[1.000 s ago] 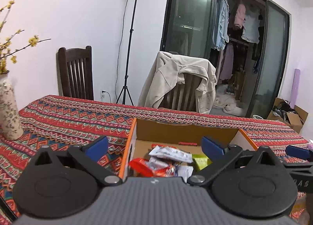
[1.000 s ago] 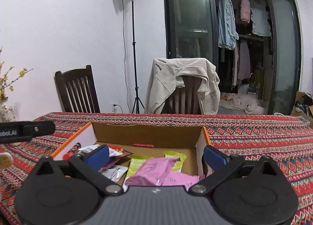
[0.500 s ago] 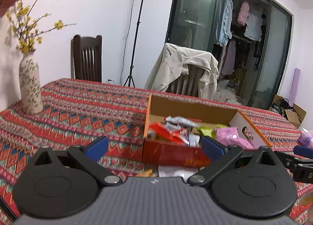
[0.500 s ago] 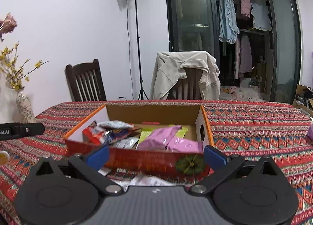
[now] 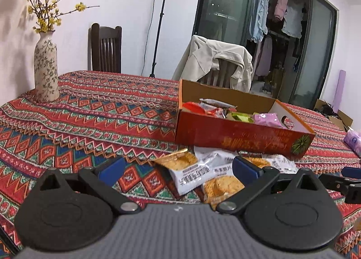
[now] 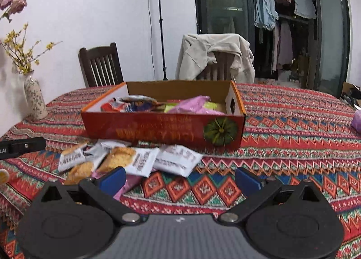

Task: Organize snacks
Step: 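Withdraw both tools from the box and lower them to the snack pile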

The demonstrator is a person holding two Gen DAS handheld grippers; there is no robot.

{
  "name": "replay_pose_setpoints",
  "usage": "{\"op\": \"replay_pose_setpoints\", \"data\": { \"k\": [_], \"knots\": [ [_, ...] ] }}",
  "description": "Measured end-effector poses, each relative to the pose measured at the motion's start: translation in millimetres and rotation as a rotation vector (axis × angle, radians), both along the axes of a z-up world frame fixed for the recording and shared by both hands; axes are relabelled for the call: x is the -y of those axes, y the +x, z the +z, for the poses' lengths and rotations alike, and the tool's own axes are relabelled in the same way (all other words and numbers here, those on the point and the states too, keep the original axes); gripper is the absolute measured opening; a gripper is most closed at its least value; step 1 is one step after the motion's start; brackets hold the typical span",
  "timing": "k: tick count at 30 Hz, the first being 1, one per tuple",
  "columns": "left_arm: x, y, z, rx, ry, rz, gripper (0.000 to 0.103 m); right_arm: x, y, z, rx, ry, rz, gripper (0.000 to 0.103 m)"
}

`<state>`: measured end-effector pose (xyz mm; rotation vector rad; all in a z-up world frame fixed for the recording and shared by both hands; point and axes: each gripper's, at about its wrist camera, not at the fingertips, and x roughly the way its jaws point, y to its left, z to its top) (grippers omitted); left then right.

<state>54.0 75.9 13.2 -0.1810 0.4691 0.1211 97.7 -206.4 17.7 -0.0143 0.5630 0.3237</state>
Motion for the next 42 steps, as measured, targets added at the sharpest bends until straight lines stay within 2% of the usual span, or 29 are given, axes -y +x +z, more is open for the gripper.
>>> {"op": "replay_pose_setpoints", "data": {
  "k": [15,22,27,33,38,41,42],
  "knots": [
    [-13,6,-20,-0.031,-0.029,-0.001,0.103,-26,9,-11,-0.039,-0.036,0.024,0.103],
    [-18,11,-18,-0.022,-0.029,0.034,0.103,-53,31,-4,-0.042,-0.056,0.071,0.103],
    [-25,17,-24,-0.048,-0.049,0.072,0.103,-84,51,-4,-0.065,-0.087,0.120,0.103],
    [-33,18,-29,-0.068,-0.087,0.081,0.103,-114,74,-16,-0.103,-0.144,0.117,0.103],
    [-34,18,-31,-0.074,-0.105,0.071,0.103,-117,81,-29,-0.133,-0.153,0.103,0.103],
    [-34,18,-32,-0.078,-0.108,0.073,0.103,-116,79,-32,-0.134,-0.154,0.108,0.094],
    [-34,18,-32,-0.079,-0.110,0.076,0.103,-116,77,-32,-0.130,-0.145,0.117,0.088]
  ]
}}
